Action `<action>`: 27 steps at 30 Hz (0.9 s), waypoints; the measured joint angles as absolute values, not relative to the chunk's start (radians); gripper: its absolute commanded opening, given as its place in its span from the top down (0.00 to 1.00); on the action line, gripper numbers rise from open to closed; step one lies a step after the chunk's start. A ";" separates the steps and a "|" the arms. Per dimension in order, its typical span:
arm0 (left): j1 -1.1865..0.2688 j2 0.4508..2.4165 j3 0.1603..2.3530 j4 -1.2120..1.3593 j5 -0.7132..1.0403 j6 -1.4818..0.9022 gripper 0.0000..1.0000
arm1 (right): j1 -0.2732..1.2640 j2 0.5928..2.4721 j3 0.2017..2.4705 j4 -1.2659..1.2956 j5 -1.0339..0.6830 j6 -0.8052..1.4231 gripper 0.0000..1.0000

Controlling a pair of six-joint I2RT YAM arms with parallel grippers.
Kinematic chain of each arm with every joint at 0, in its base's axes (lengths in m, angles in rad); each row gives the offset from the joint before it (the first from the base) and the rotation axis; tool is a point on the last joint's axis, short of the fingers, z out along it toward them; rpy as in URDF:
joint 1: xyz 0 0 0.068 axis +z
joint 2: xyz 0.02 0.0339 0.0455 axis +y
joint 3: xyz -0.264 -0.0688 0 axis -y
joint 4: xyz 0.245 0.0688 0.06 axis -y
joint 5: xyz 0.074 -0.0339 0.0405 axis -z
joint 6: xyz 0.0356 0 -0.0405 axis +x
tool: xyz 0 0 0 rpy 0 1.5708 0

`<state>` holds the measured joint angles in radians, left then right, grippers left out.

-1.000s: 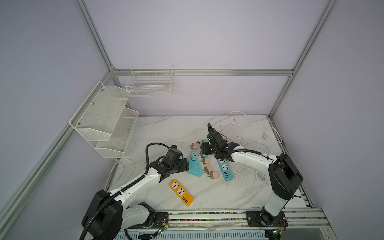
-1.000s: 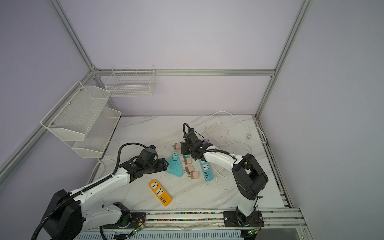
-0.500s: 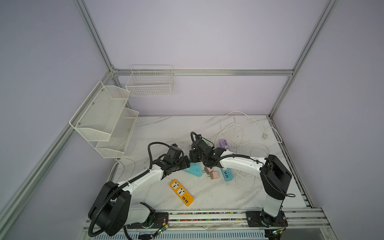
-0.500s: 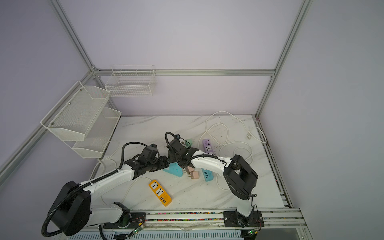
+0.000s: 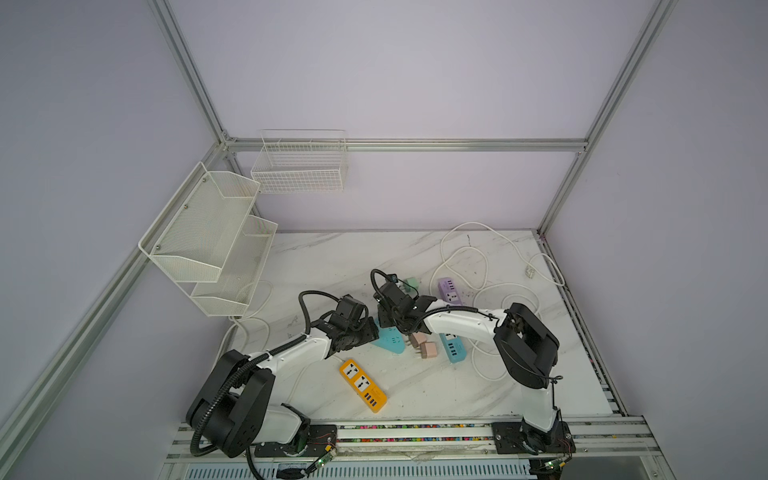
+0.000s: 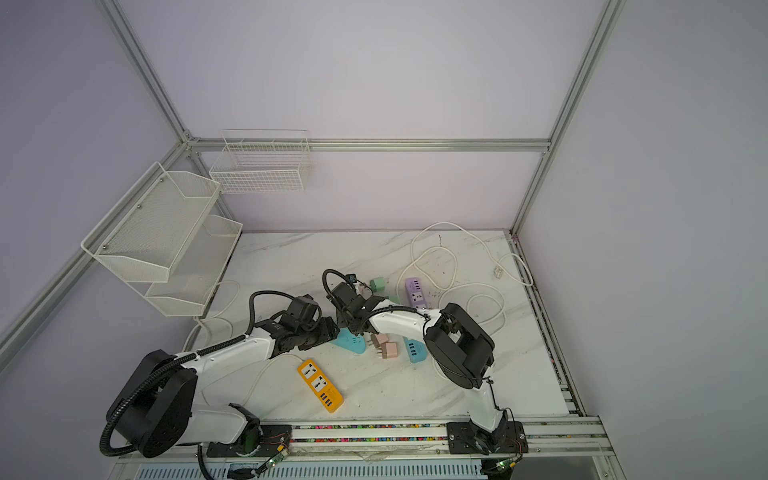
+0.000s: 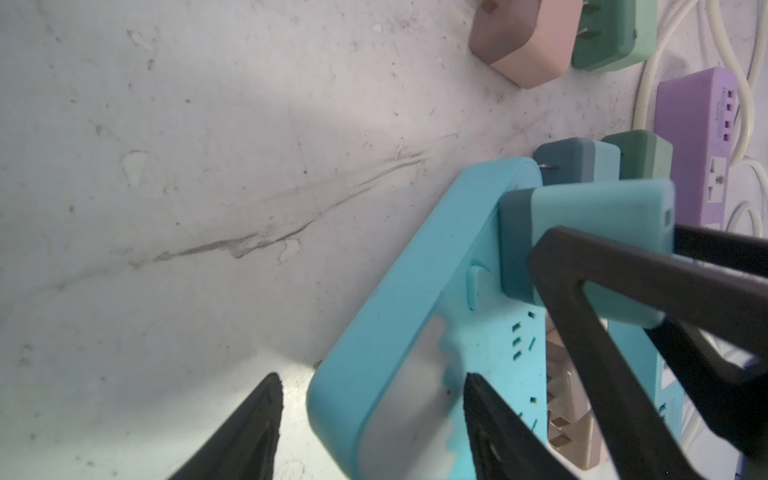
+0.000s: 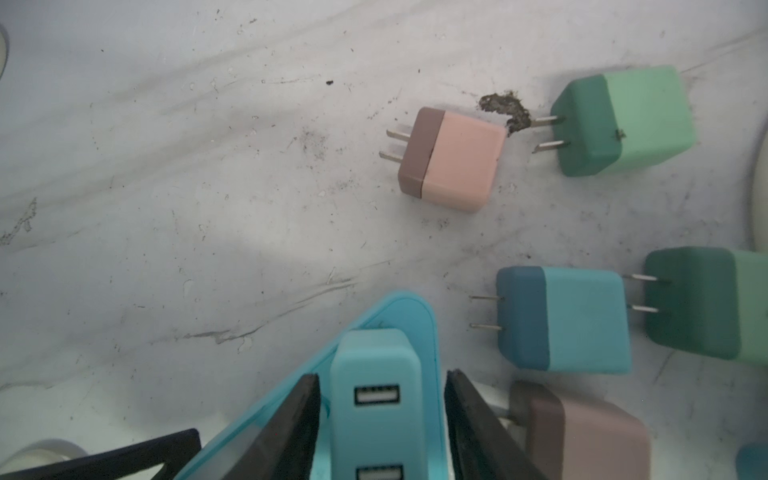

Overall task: Pull the plug off the socket
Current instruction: 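Hold the teal strip with the left gripper while the right pulls the light-teal adapter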

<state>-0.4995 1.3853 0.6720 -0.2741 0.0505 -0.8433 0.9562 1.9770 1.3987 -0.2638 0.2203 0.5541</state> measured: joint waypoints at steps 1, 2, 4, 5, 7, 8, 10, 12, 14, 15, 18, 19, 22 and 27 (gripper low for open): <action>-0.500 1.388 0.672 -0.272 0.052 -0.845 0.33 | 0.956 1.980 1.400 -0.263 0.220 0.553 0.54; -0.500 1.390 0.671 -0.269 0.052 -0.847 0.33 | 0.956 1.983 1.401 -0.264 0.221 0.553 0.55; -0.500 1.390 0.665 -0.259 0.052 -0.852 0.34 | 0.957 1.993 1.406 -0.265 0.220 0.553 0.57; -0.500 1.390 0.661 -0.252 0.053 -0.854 0.34 | 0.957 1.997 1.407 -0.265 0.220 0.553 0.57; -0.500 1.390 0.654 -0.236 0.054 -0.855 0.34 | 0.957 2.007 1.408 -0.265 0.218 0.554 0.59; -0.500 1.390 0.650 -0.228 0.056 -0.855 0.34 | 0.957 2.011 1.408 -0.264 0.217 0.553 0.60; -0.500 1.389 0.643 -0.216 0.057 -0.857 0.35 | 0.957 2.016 1.408 -0.259 0.214 0.554 0.61; -0.500 1.389 0.640 -0.210 0.057 -0.858 0.35 | 0.957 2.016 1.408 -0.256 0.208 0.554 0.66; -0.500 1.388 0.635 -0.202 0.057 -0.862 0.36 | 0.957 2.017 1.409 -0.252 0.202 0.553 0.68; -0.500 1.387 0.632 -0.199 0.057 -0.864 0.36 | 0.957 2.018 1.410 -0.252 0.201 0.553 0.69; -0.500 1.381 0.622 -0.194 0.056 -0.873 0.37 | 0.957 2.018 1.410 -0.250 0.189 0.546 0.73; -0.500 1.378 0.616 -0.191 0.056 -0.875 0.37 | 0.957 2.018 1.409 -0.246 0.179 0.540 0.75; -0.500 1.370 0.598 -0.172 0.056 -0.880 0.38 | 0.956 2.018 1.409 -0.245 0.186 0.533 0.78; -0.500 1.369 0.587 -0.153 0.057 -0.880 0.40 | 0.963 2.022 1.417 -0.252 0.204 0.524 0.79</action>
